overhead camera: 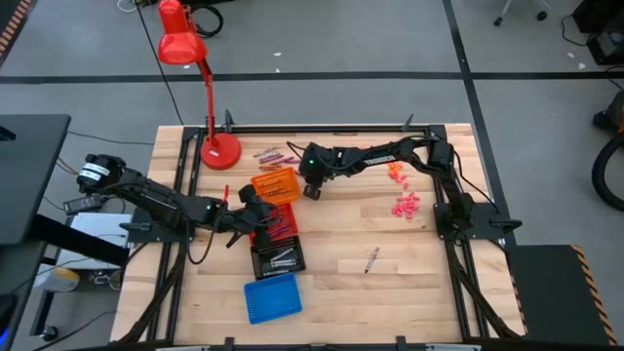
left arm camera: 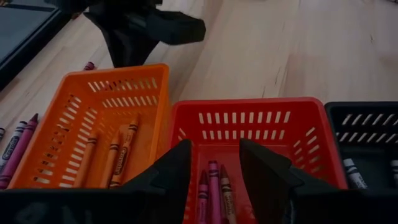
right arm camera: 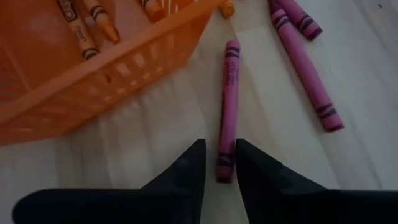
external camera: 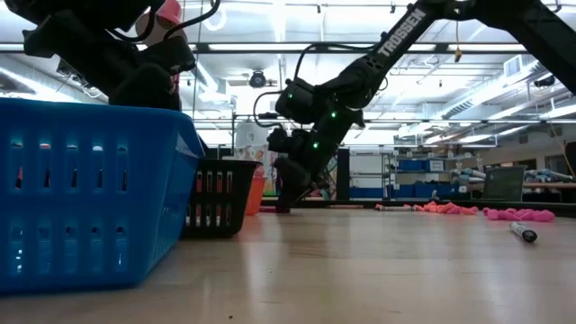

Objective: Sort crayons
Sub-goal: Put the red crayon into the red basket

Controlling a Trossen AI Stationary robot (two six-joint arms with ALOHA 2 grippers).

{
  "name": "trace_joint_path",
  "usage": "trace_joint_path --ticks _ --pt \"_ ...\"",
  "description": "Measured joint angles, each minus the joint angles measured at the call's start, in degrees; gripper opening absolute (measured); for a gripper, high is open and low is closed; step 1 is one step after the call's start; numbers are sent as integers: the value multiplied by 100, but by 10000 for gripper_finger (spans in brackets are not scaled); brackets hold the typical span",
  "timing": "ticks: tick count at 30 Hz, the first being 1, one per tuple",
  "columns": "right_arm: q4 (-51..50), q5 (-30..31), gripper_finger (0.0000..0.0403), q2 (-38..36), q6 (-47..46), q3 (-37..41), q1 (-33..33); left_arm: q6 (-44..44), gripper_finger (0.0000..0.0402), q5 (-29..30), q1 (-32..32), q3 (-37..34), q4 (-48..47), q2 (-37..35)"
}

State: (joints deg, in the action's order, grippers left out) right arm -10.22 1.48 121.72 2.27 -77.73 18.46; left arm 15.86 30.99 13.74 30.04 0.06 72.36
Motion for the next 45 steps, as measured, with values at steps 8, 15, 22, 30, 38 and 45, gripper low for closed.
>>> trace_joint_path --ticks 8,15,22,30,38,45 --pt "-250 37 45 12 -120 -20 -33 0 148 -23 4 0 39 0" --pt "-683 106 20 -252 -71 22 -50 1 148 -23 7 0 64 0" --pt "-1330 394 29 -688 -80 37 -81 -42 148 -26 33 113 65 -249" --pt "-1335 1084 30 -1448 -69 111 -439 16 148 -21 -22 114 432 -252" --pt "593 1033 30 -2234 271 1152 -1163 -142 148 -21 -223 -55 1111 -192" --pt "2989 658 30 -2660 509 2423 -1699 -759 148 -21 -238 -48 1851 -190"
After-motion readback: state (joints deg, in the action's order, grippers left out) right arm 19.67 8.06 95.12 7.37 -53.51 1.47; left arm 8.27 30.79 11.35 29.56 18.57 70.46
